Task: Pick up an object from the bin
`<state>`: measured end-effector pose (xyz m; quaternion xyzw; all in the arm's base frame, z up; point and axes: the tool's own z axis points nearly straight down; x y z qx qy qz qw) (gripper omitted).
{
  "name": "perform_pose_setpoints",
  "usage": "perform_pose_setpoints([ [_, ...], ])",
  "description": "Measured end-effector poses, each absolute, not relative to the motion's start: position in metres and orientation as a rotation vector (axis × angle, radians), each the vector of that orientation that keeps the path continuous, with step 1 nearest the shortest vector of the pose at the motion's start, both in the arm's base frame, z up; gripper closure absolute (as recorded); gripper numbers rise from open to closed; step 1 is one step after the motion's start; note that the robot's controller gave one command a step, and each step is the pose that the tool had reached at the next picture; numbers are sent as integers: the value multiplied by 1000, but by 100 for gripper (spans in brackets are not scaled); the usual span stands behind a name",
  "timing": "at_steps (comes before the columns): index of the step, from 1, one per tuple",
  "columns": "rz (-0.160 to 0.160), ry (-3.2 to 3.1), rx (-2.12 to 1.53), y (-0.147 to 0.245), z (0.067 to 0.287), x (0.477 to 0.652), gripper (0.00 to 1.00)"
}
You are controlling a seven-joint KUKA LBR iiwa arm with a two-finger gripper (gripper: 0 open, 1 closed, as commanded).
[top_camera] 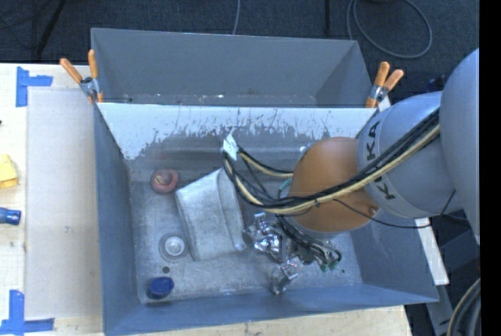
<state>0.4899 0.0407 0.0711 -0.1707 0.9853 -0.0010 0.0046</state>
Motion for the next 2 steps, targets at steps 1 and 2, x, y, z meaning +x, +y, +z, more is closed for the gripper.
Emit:
perform_pose_setpoints([
  [1,-1,2993,-940,41,125,552,0],
  [2,3,2951,-1069,29,73,522,0],
])
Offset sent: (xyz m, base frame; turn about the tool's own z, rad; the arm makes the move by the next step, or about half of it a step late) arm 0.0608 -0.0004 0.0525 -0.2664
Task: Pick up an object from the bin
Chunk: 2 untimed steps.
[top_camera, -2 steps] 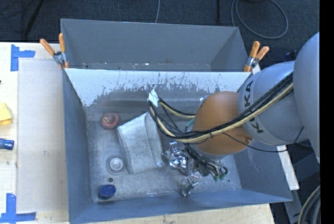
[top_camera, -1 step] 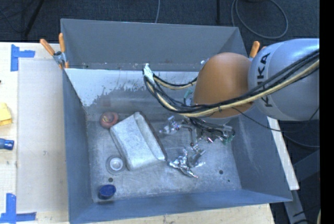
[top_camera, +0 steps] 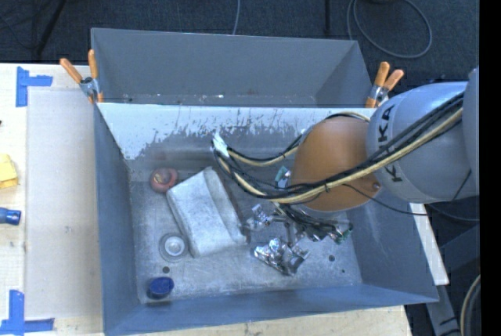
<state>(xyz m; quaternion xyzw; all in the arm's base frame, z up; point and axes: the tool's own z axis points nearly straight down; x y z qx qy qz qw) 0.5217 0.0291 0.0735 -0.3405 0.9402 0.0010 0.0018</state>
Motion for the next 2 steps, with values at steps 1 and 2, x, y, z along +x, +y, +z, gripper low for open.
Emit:
perform_pose_setpoints([
  [1,2,2956,-1070,29,73,521,100],
  [2,-1,2787,-1441,41,180,515,100],
])
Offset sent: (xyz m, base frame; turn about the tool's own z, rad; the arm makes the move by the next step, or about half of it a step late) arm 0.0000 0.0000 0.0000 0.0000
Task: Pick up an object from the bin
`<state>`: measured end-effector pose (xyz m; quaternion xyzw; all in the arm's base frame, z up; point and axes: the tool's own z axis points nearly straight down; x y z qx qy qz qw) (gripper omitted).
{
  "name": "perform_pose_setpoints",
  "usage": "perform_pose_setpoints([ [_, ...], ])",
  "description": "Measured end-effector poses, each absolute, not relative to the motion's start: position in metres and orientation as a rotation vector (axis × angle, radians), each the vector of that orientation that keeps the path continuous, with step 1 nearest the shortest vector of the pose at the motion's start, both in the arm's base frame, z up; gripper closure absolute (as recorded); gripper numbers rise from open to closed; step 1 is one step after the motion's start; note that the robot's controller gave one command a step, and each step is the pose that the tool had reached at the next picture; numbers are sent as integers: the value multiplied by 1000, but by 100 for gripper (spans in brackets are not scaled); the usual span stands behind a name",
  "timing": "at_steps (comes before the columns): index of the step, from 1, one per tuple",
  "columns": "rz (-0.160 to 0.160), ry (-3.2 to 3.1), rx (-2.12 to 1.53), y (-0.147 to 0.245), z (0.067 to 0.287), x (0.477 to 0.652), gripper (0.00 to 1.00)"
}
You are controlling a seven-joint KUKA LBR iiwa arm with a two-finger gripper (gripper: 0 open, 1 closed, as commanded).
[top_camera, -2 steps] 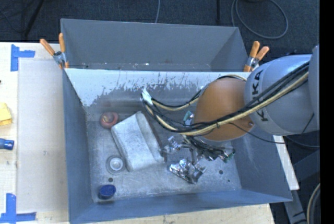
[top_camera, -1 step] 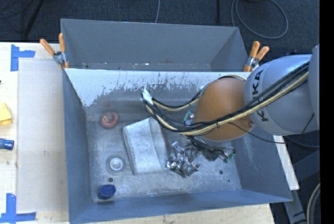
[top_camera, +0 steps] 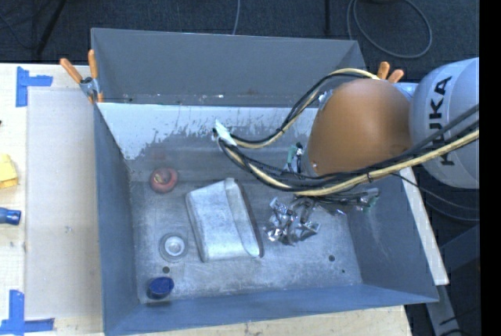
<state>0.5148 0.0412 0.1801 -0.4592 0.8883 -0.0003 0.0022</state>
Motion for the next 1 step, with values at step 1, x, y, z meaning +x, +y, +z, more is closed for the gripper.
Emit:
perform_pose_setpoints([
  [1,-1,2805,-1410,30,209,509,100],
])
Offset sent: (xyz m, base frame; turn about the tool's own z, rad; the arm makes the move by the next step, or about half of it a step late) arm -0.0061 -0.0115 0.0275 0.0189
